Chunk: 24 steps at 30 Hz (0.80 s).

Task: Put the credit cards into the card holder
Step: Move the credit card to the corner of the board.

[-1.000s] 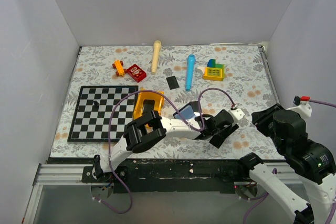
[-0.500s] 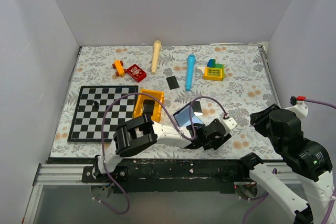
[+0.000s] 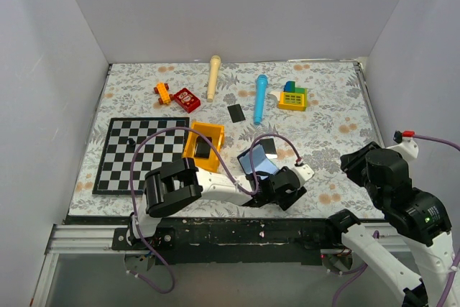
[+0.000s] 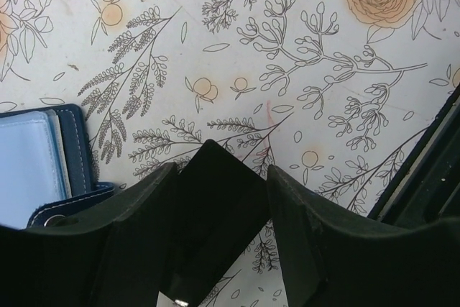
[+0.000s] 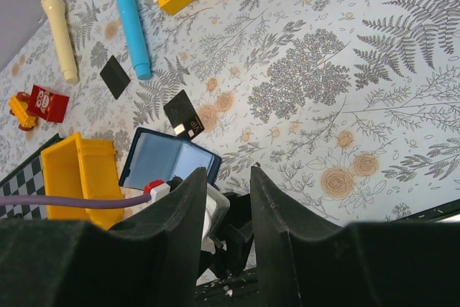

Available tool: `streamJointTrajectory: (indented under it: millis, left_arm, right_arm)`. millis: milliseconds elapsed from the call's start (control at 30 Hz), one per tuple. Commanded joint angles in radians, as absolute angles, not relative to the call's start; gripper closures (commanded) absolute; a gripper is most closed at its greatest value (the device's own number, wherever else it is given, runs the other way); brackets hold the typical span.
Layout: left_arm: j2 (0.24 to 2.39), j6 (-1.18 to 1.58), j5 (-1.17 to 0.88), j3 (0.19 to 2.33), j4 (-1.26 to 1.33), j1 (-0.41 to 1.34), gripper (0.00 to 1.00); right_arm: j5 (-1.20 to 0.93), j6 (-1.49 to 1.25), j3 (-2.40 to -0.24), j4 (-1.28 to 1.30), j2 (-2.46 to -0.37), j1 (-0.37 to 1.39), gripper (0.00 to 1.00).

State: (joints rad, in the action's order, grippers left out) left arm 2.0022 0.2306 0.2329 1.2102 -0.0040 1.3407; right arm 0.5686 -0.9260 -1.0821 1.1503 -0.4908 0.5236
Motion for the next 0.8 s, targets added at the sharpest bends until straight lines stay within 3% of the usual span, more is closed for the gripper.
streamJointTrajectory:
  millis: [0, 200, 767]
  left_arm:
    - [1.945, 0.224, 0.261, 1.276, -0.078, 1.345, 0.46]
    - [1.962, 0.206, 0.259, 1.327, -0.058, 1.315, 0.42]
    - [2.013, 0.248, 0.155, 1.295, -0.048, 1.285, 0.43]
  right_arm:
    - [0.572, -0.914, -1.077, 1.118, -0.494, 0.520, 0.61]
    - [0.566, -0.916, -1.071, 1.121, -0.489, 0.520, 0.61]
    - [0.560, -0.913, -1.065, 1.115, -0.503, 0.520, 0.60]
